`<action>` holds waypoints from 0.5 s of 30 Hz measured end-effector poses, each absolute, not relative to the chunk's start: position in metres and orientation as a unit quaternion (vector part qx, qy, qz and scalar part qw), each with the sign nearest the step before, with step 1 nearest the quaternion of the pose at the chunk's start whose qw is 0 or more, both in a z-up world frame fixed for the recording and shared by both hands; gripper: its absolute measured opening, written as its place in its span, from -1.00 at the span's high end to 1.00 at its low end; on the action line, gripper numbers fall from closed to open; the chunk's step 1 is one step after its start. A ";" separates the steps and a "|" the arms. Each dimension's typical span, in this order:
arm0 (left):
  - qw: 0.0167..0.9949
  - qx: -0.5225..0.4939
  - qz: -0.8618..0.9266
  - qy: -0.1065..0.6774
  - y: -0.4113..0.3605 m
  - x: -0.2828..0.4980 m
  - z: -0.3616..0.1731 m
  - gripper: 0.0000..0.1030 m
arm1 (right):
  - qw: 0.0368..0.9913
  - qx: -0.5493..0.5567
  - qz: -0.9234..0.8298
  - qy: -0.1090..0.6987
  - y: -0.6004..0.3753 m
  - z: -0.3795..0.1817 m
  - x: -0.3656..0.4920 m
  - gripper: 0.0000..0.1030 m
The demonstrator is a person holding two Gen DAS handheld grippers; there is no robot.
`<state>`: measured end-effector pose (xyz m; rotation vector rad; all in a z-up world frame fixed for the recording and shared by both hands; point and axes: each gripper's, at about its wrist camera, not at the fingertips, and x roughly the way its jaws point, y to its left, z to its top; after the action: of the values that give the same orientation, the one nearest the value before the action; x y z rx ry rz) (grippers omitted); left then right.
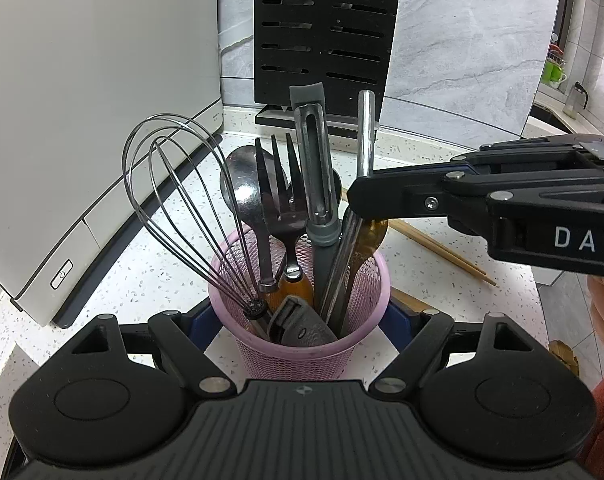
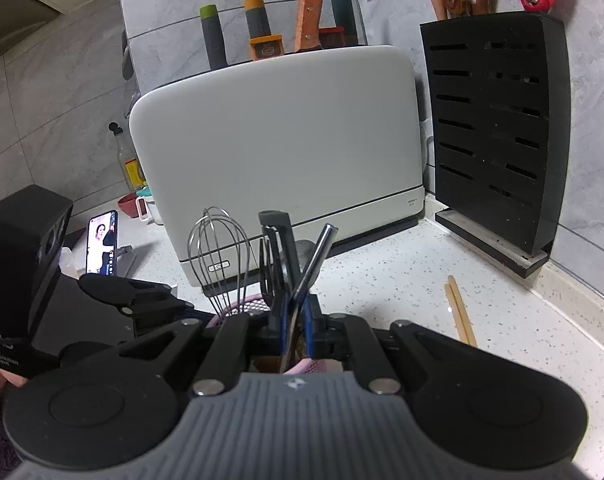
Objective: Organize utensils
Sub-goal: 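Open the right gripper to release the straw in the cup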
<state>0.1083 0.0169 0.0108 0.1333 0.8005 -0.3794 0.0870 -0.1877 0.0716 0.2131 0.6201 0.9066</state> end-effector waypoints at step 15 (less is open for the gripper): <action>0.902 0.063 -0.180 0.386 0.016 0.110 0.010 -0.84 | 0.873 0.144 0.393 0.251 -0.228 0.093 0.096 0.54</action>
<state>0.1097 0.0159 0.0096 0.1298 0.7986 -0.3729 0.0965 -0.2285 0.0926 0.3017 0.5236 0.8209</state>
